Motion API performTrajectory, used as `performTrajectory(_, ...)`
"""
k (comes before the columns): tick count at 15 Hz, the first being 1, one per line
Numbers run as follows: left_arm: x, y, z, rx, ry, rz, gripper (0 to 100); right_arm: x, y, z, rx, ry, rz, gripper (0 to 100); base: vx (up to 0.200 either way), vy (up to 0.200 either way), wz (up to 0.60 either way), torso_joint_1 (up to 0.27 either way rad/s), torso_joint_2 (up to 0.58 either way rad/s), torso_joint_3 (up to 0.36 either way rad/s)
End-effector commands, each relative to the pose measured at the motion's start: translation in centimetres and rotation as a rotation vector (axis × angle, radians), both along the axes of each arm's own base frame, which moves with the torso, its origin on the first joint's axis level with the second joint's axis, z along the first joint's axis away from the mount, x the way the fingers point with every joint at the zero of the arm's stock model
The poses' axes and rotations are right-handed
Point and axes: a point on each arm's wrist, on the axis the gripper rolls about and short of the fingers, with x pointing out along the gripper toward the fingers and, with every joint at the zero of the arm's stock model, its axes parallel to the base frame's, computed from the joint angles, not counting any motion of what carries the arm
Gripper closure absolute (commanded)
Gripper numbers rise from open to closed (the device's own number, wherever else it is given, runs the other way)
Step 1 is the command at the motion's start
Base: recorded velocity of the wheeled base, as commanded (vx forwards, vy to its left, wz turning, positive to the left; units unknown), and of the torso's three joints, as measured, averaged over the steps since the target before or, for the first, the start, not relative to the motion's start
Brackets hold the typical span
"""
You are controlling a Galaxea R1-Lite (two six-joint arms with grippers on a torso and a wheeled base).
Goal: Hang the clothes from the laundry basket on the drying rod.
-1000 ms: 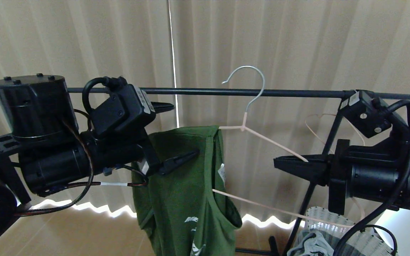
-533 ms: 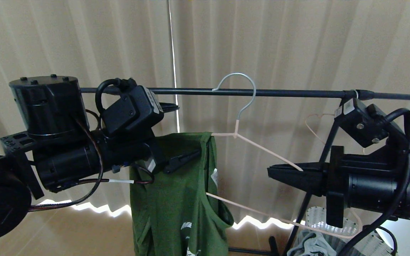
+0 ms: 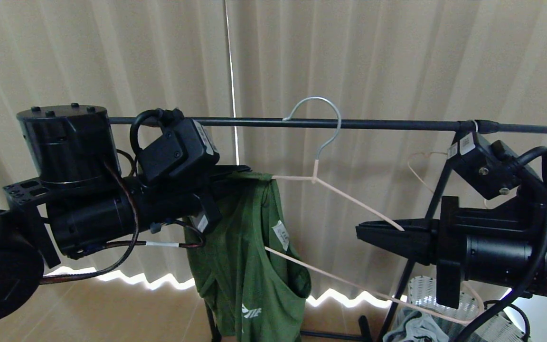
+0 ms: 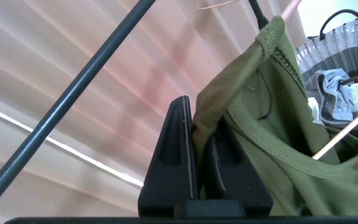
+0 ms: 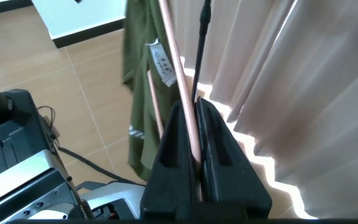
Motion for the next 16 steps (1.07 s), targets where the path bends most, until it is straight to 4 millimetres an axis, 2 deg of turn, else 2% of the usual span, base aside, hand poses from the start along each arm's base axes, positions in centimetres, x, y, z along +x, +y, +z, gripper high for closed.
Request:
performTrajectory(1, -0.1, 0.0, -0.1, 0.002, 0.001, -0.001, 100, 0.0, 0.0, 0.0, 0.001, -0.002, 0.0, 100, 0.0, 0.0, 0.0, 0.0, 0.0, 0.0)
performTrajectory(8, -0.2, 0.2, -0.3, 0.006, -0.003, 0.011, 100, 0.1, 0.0, 0.3, 0.024, -0.031, -0.005, 100, 0.0, 0.0, 0.0, 0.0, 0.0, 0.0)
performTrajectory(9, -0.2, 0.2, -0.3, 0.007, -0.003, 0.018, 100, 0.1, 0.0, 0.2, 0.02, -0.031, -0.007, 0, 0.0, 0.0, 0.0, 0.0, 0.0, 0.0)
performTrajectory(13, 0.2, 0.7, -0.4, 0.014, -0.004, 0.087, 100, 0.2, -0.2, 0.1, 0.018, -0.029, -0.02, 0, 0.0, 0.0, 0.0, 0.0, 0.0, 0.0)
performTrajectory(14, 0.8, 2.3, -0.9, 0.032, 0.008, 0.21, 100, 0.3, -1.0, 0.1, 0.018, -0.035, -0.051, 0, 0.0, 0.0, 0.0, 0.0, 0.0, 0.0)
performTrajectory(16, 0.9, 3.0, -1.3, 0.043, 0.017, 0.271, 100, 0.3, -1.2, 0.2, 0.006, -0.053, -0.053, 0, 0.0, 0.0, 0.0, 0.0, 0.0, 0.0)
